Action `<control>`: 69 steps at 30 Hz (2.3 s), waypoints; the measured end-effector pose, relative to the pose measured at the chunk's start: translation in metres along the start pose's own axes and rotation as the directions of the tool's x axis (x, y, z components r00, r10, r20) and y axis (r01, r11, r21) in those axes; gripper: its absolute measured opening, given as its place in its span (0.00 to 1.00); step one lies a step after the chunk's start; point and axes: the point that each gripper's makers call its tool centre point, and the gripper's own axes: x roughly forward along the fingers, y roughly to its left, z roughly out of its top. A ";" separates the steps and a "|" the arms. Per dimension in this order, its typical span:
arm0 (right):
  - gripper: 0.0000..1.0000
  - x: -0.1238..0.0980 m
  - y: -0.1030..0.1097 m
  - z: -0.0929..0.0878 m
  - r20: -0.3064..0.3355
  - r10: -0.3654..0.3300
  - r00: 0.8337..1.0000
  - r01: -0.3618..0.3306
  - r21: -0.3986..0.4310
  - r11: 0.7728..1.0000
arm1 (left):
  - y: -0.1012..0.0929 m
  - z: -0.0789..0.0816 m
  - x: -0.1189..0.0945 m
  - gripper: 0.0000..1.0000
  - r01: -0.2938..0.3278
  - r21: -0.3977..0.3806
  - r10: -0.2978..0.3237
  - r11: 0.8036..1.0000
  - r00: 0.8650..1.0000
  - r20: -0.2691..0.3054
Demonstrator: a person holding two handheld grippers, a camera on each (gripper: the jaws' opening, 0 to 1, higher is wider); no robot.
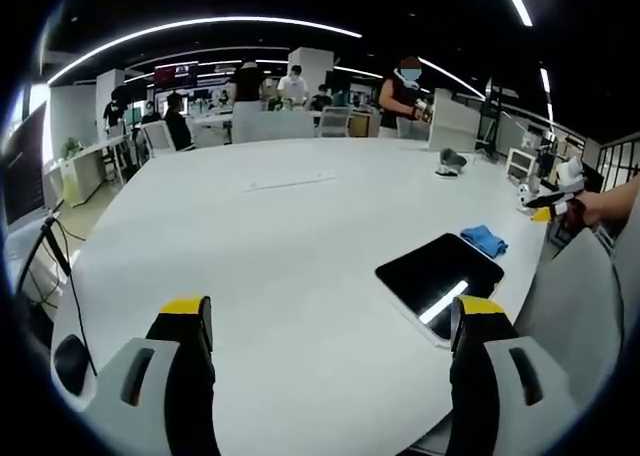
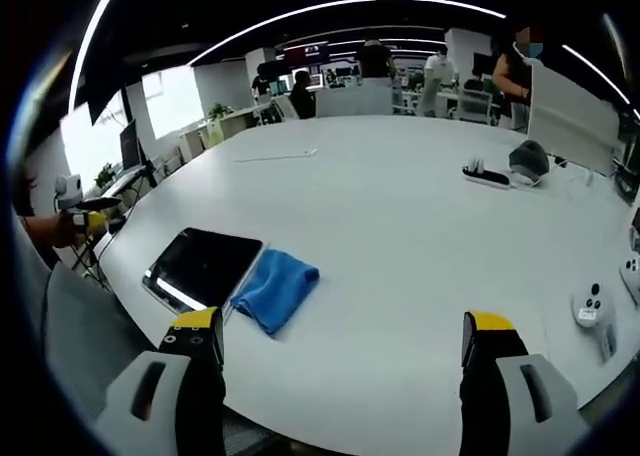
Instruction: Wipe the mirror surface with the cleaning cloth until all visible marks leave the cleaned area.
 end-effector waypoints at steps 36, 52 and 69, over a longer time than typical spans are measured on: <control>0.47 0.072 0.064 0.041 -0.059 -0.026 0.998 0.026 -0.008 1.000 | -0.017 0.001 0.001 0.99 0.023 -0.005 -0.023 1.000 1.000 0.005; 0.17 0.114 0.077 0.005 -0.162 -0.056 0.985 0.063 0.039 0.997 | -0.006 -0.004 -0.007 0.99 0.013 -0.003 -0.014 1.000 1.000 -0.014; 0.05 0.124 0.074 -0.020 -0.292 -0.141 0.946 0.140 -0.023 0.990 | 0.000 -0.009 -0.006 0.98 0.025 0.012 -0.025 1.000 0.999 -0.036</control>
